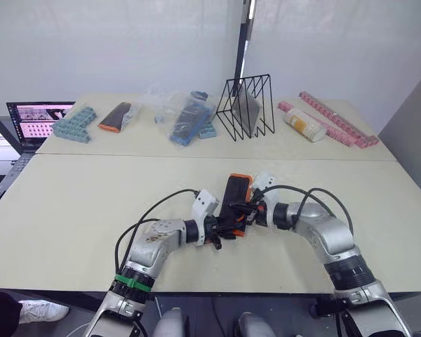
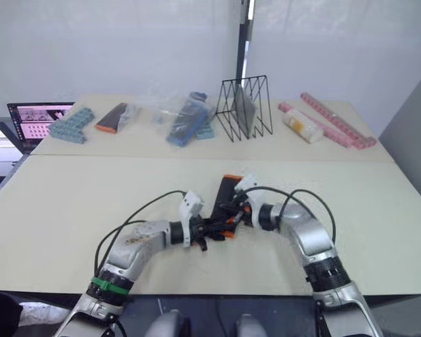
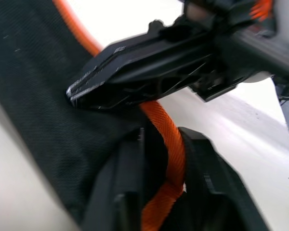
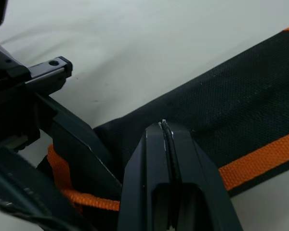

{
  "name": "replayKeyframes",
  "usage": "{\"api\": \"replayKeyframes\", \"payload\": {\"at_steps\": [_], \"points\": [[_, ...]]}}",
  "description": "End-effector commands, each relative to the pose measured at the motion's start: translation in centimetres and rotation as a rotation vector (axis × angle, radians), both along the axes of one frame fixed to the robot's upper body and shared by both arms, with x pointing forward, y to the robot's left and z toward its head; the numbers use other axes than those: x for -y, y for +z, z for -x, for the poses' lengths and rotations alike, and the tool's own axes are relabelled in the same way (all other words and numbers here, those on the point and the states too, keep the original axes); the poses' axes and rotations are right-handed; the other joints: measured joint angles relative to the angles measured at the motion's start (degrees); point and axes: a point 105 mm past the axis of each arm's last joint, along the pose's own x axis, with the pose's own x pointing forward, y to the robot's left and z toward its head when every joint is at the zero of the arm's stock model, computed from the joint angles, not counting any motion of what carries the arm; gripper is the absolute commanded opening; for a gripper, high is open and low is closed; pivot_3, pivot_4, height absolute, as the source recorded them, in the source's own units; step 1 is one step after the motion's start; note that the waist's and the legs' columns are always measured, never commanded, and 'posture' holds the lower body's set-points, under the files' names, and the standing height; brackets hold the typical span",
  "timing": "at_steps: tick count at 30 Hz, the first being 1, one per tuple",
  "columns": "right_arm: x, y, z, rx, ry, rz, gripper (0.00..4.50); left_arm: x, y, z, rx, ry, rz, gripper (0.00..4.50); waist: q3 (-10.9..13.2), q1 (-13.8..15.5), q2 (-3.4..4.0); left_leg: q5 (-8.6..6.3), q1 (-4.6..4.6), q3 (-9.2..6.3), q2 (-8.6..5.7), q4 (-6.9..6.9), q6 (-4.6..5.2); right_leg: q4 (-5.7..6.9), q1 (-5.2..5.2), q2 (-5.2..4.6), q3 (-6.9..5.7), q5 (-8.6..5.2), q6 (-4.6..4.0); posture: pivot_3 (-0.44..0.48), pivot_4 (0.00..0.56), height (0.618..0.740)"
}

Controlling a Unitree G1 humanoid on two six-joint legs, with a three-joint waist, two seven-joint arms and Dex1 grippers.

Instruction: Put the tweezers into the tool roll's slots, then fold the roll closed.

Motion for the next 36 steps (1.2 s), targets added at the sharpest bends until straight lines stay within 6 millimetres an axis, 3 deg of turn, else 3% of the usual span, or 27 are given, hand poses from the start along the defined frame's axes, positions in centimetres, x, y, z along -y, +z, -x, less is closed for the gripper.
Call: {"api": "replayKeyframes", "payload": {"at_steps": [1,7,10,15,21,24,31,36], "points": [[1.3,-0.9,-0.5,-0.008,-0.043,0.063,0.0,-1.5,-3.1,0.9,-0.121,0.038,-0.049,2.47,0.0,-0.08,0.0,0.0,0.03,0.0,0.03,0.0,0.0,0.0,0.02,0.04,0.0,0.0,0.0,0.0,0.15,0.685],[1.7,-1.7,-0.5,-0.031,-0.04,0.083,0.0,-4.3,1.0,1.4,-0.024,-0.03,0.072,4.43,0.0,-0.75,0.0,0.0,0.04,-0.02,0.11,-0.07,0.0,0.01,-0.03,0.12,0.03,0.01,-0.02,0.0,0.15,0.685],[1.7,-1.8,-0.5,-0.035,-0.038,0.081,0.0,-5.4,2.8,1.3,0.029,-0.052,0.098,4.48,0.02,-0.81,0.01,0.0,0.02,-0.03,0.1,-0.08,0.0,0.0,-0.06,0.12,0.02,0.01,-0.02,0.0,0.15,0.685],[1.6,-1.9,-0.6,-0.039,-0.034,0.076,0.0,-5.3,3.9,0.0,0.12,-0.036,0.072,2.93,0.06,-0.2,-0.02,0.0,-0.06,-0.02,0.04,-0.08,0.0,-0.05,-0.09,0.03,0.01,0.01,-0.01,0.0,0.15,0.685],[1.7,-1.9,-0.6,-0.039,-0.03,0.078,0.0,-2.9,5.0,-0.8,0.181,-0.066,0.12,0.94,0.06,-0.33,-0.02,0.01,-0.13,-0.01,0.07,-0.08,0.01,-0.07,-0.13,0.08,0.02,0.03,0.01,0.0,0.15,0.685],[1.7,-1.6,-0.7,-0.028,-0.031,0.068,0.0,-1.7,4.2,-0.5,0.182,-0.107,0.089,0.03,0.06,-0.4,-0.02,0.01,-0.22,-0.02,0.06,-0.08,0.01,-0.07,-0.19,0.09,0.02,0.03,0.01,0.0,0.15,0.685],[1.0,-1.1,-0.5,0.003,-0.015,0.005,0.0,-0.7,-1.4,-0.8,0.139,-0.1,-0.078,0.03,0.06,-0.24,-0.02,0.02,-0.23,-0.03,0.04,-0.07,0.02,-0.08,-0.18,0.08,0.0,0.03,0.01,0.0,0.15,0.685],[1.7,-2.5,-0.9,-0.015,-0.066,-0.009,0.0,-1.8,-4.3,-1.8,0.053,-0.022,-0.225,0.03,0.04,-0.36,-0.03,0.05,-0.11,-0.01,0.04,-0.07,0.07,-0.08,-0.09,0.09,0.02,0.06,0.04,0.0,0.15,0.685]]}}
